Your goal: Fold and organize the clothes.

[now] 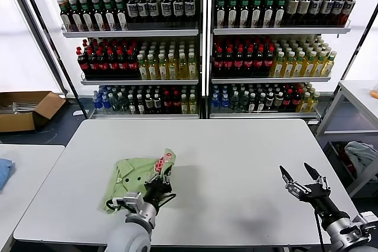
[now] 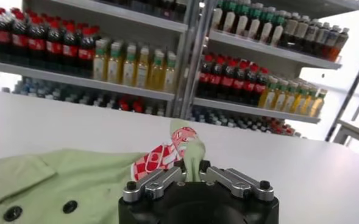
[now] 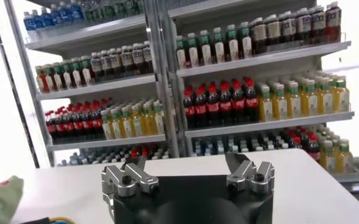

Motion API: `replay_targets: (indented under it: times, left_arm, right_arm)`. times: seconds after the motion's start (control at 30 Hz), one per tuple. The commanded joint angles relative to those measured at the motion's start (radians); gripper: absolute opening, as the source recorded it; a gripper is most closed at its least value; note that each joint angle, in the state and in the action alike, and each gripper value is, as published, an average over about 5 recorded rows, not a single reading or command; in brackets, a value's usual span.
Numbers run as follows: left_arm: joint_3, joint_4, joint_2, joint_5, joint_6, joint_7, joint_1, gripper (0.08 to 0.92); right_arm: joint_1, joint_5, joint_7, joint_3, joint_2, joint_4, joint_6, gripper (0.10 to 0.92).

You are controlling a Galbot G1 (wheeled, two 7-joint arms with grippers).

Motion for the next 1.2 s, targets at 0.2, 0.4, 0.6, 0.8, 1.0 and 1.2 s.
replay_targets:
  times: [0.2, 0.4, 0.6, 0.8, 1.0, 1.2]
  left_arm:
    - [0.065, 0.068, -0.133, -0.028, -0.019, 0.063, -0.046, 0.157]
    - [0.038, -0.030, -0.084, -0.152, -0.023, 0.157, 0.033, 0.303]
    - [-0.109, -0.138, -0.028, -0.212, 0.003, 0.204, 0.092, 0.476]
    - [-0.341, -0.142, 0.042, -0.154, 0.019, 0.218, 0.100, 0.632]
    - [-0.442, -0.141, 0.058, -0.116, 0.015, 0.228, 0.137, 0.791]
    - [-0.429, -0.164, -0.003, -0.060, 0.003, 0.237, 0.178, 0.822]
  right_arm:
    - [-0.002, -0.065, 0.035, -0.071, 0.041, 0.017, 0.021, 0.823]
    - [0.004, 0.010, 0.036, -0.094, 0.010, 0.012, -0.003, 0.823]
    - [0.057, -0.050, 0.129, -0.199, -0.007, 0.015, -0.027, 0.823]
    - [0.146, -0.162, 0.250, -0.376, 0.013, 0.003, -0.075, 0.823]
    - [0.282, -0.259, 0.293, -0.574, 0.013, -0.100, -0.128, 0.823]
    - [0.362, -0.343, 0.368, -0.711, 0.116, -0.171, -0.195, 0.823]
